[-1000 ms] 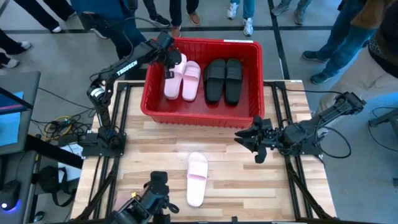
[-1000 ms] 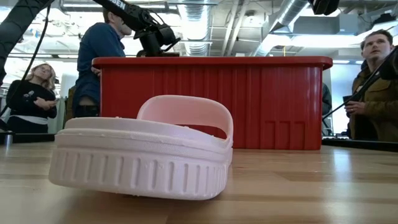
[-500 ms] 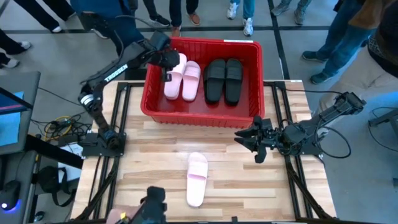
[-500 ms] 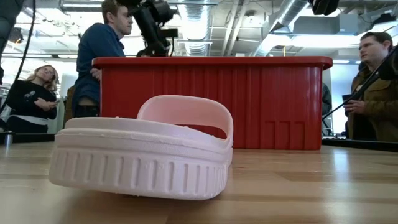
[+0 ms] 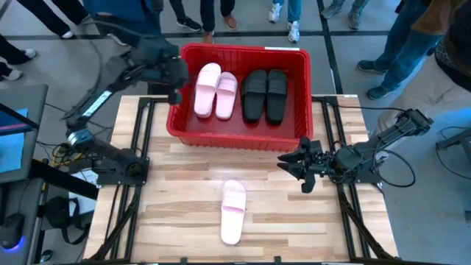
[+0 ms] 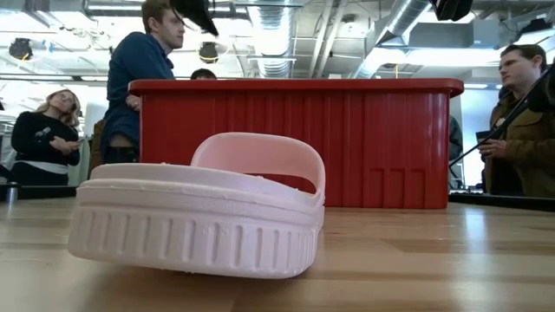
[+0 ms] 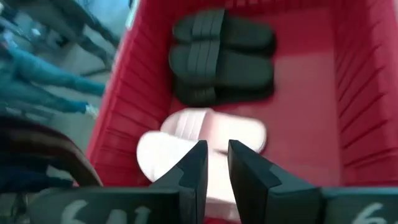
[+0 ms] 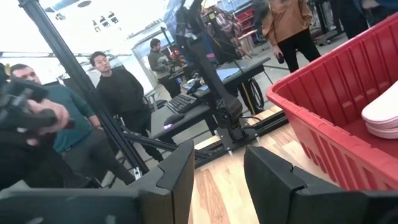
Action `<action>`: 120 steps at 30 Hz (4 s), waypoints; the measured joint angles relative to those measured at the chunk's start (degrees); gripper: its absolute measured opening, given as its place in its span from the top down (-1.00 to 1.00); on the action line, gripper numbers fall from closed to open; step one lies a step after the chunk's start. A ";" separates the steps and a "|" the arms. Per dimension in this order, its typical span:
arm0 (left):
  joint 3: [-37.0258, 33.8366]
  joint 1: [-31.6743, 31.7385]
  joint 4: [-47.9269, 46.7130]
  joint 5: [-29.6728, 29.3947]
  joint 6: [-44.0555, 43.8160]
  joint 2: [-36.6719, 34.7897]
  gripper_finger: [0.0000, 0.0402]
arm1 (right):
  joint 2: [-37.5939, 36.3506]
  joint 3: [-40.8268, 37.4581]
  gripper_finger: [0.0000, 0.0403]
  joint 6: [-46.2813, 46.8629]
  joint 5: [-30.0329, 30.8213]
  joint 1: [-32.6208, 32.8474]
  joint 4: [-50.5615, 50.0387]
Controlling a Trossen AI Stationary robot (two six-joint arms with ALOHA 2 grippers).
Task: Pick and place slides into bin
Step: Put the pink slide into the red container
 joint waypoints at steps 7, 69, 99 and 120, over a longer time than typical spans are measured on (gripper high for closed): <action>-0.04 -3.50 -0.77 1.35 -2.68 -8.40 0.74 | 0.00 0.00 0.37 -1.13 0.00 -0.10 0.48; -69.48 -42.88 48.02 -6.24 -43.98 -57.25 0.98 | 27.50 18.62 0.41 1.57 -8.77 -2.24 -3.91; -69.46 -44.91 42.78 -10.83 -42.66 -57.23 0.98 | 55.34 50.50 0.20 7.04 -8.88 4.76 -51.19; -69.44 -44.91 36.16 -9.89 -41.99 -67.35 0.98 | 71.63 66.69 0.10 8.11 -4.30 2.89 -62.25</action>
